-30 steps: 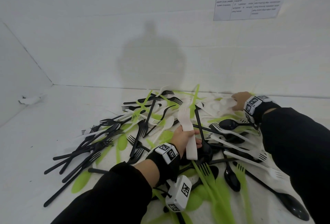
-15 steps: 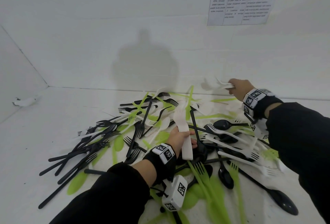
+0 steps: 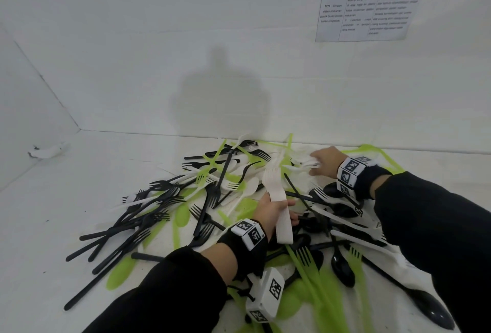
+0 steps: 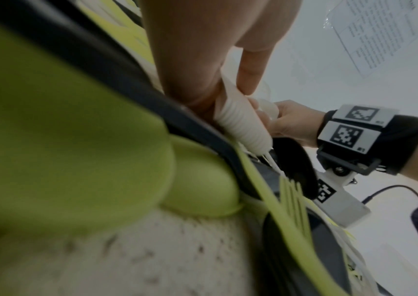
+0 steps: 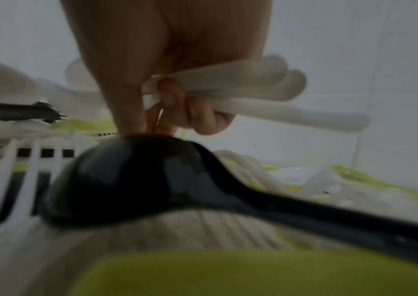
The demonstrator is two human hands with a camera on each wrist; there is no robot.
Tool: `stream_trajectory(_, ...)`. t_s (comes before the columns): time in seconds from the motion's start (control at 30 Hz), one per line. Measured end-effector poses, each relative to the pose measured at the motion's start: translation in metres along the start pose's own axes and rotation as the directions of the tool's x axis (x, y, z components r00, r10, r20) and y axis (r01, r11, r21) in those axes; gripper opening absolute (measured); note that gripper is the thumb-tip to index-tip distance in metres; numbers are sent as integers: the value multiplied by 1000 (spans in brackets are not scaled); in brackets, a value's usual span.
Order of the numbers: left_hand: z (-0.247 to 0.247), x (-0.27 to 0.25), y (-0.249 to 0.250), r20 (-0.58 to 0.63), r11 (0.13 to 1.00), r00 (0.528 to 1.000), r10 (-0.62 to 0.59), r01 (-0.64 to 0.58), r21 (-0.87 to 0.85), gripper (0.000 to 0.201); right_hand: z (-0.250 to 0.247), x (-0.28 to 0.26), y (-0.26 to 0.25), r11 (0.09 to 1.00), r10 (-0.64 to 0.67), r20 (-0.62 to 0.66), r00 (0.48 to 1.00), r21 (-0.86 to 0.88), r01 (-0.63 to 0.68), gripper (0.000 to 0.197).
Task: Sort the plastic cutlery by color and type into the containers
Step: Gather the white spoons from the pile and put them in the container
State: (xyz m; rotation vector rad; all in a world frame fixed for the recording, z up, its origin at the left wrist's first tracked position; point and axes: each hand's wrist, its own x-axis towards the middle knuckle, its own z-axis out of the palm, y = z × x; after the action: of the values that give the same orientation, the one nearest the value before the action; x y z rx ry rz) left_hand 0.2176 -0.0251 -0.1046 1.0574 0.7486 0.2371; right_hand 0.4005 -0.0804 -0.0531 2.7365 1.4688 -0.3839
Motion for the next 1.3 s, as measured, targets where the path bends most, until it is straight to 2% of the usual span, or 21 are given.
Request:
stream_trajectory(0.07, 0, 1, -1, 0, 1000, 1000, -5, 5, 4, 15, -2, 1, -1, 1000, -7, -20, 1000, 29, 8, 24)
stream_trajectory(0.13, -1, 1, -1, -4, 1000, 1000, -7, 7, 0, 15, -1, 4, -2, 1000, -4, 28, 1000, 5, 4, 25)
stream_trajectory(0.27, -2, 2, -2, -3, 1000, 1000, -10, 10, -11, 15, 5, 5, -1, 999, 41, 60, 997, -9, -41, 60)
stream_trajectory(0.33, -2, 2, -2, -5, 1000, 1000, -11, 11, -7, 15, 4, 4, -3, 999, 44, 94, 995, 10, -45, 69)
stream_trajectory(0.4, -2, 2, -2, -7, 1000, 1000, -13, 13, -7, 15, 1, 4, -4, 999, 36, 78, 996, -24, -34, 55)
stream_trajectory(0.5, -2, 0, -1, -8, 1000, 1000, -16, 16, -6, 15, 0, 3, 0, 999, 16, 49, 999, -34, -14, 22)
stream_trajectory(0.57, -2, 0, -1, -13, 1000, 1000, -15, 15, -12, 13, -2, 0, 2, 999, 30, 55, 998, -30, -29, 14)
stream_trajectory(0.6, -2, 0, -1, -20, 1000, 1000, -15, 15, -17, 12, -4, -1, 3, 999, 44, 65, 997, -32, -42, 17)
stream_trajectory(0.7, -2, 2, -2, -50, 999, 999, -18, 16, -39, 10, -17, -13, 8, 991, 131, 86, 988, 28, -134, 52)
stream_trajectory(0.77, -1, 2, -1, -82, 998, 997, -15, 10, -59, 18, -28, -21, 11, 968, 149, 72, 986, 195, -160, 53)
stream_trajectory(0.8, 0, 2, 1, -101, 997, 995, -12, 4, -72, 21, -30, -25, 13, 942, 126, 59, 990, 307, -138, 43)
stream_trajectory(0.87, 1, 2, 5, -125, 993, 992, 5, -20, -120, 22, -28, -37, 4, 819, 105, 35, 994, 564, -106, 16)
stream_trajectory(0.97, 5, 1, 14, -128, 989, 991, 38, -55, -138, 21, -12, -53, -20, 577, 60, 98, 993, 809, -115, 21)
stream_trajectory(1.1, 11, -7, 19, -120, 991, 989, 87, -98, -87, 29, 9, -67, -53, 307, -30, 142, 989, 943, -126, 23)
stream_trajectory(1.2, 10, -7, 14, -144, 988, 981, 127, -138, -70, 52, 21, -72, -66, 192, -7, 134, 991, 973, -130, 25)
stream_trajectory(1.23, 9, -7, 12, -154, 987, 980, 126, -139, -82, 52, 24, -74, -68, 162, 3, 135, 991, 978, -134, 25)
stream_trajectory(1.3, 8, -13, 15, -153, 985, 981, 118, -136, -109, 36, 27, -78, -72, 142, 0, 128, 992, 982, -127, 23)
